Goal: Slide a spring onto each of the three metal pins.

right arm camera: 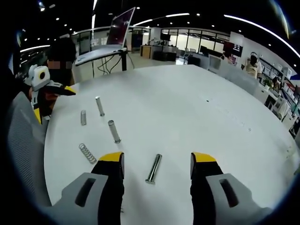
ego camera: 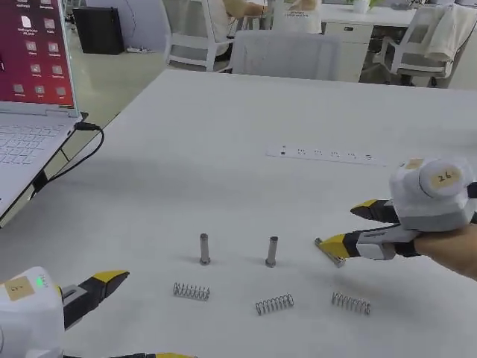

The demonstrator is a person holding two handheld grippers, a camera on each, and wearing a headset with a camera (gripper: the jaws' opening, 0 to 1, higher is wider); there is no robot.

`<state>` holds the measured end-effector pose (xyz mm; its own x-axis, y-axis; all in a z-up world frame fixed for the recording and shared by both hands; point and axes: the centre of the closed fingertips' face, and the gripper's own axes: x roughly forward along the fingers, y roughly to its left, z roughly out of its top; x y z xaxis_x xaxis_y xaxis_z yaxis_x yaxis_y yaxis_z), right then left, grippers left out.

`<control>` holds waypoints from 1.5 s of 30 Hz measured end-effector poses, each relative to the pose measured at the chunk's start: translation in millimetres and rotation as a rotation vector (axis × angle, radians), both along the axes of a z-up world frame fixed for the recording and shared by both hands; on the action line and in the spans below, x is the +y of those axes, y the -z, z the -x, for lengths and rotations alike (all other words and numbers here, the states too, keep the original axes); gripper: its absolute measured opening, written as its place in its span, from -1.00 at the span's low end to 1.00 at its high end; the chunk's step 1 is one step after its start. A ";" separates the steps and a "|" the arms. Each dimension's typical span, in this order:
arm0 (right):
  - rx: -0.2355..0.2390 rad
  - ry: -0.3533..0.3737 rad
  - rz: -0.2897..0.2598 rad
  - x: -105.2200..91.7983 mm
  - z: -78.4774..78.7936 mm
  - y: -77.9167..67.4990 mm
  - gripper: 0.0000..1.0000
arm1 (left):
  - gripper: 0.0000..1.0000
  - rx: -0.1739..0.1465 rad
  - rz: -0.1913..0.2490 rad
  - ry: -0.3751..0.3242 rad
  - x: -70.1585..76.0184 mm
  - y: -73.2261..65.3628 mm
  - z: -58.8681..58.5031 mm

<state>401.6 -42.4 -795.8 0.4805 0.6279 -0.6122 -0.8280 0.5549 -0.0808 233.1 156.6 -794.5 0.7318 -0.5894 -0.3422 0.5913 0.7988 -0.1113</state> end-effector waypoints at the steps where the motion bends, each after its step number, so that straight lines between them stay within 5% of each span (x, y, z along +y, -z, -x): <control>1: 0.013 0.013 0.001 0.3 -1.6 2.4 0.10 | 0.92 0.001 -0.001 -0.001 0.3 0.7 -0.3; 15: 0.062 0.053 0.078 1.7 -13.6 27.5 -0.21 | 0.90 0.009 0.005 -0.003 4.6 5.3 -2.2; 36: 0.142 0.081 0.166 11.1 -12.6 45.3 -0.72 | 0.88 0.016 0.012 0.013 -1.8 8.7 -1.8; 45: 0.167 0.089 0.196 9.9 -13.1 53.1 -0.78 | 0.87 0.022 0.013 0.009 -0.1 9.9 -1.3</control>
<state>414.7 -32.5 -848.9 0.4106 0.4500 -0.7931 -0.7877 0.6131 -0.0600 234.4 156.4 -804.4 0.7191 -0.6004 -0.3499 0.5956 0.7919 -0.1348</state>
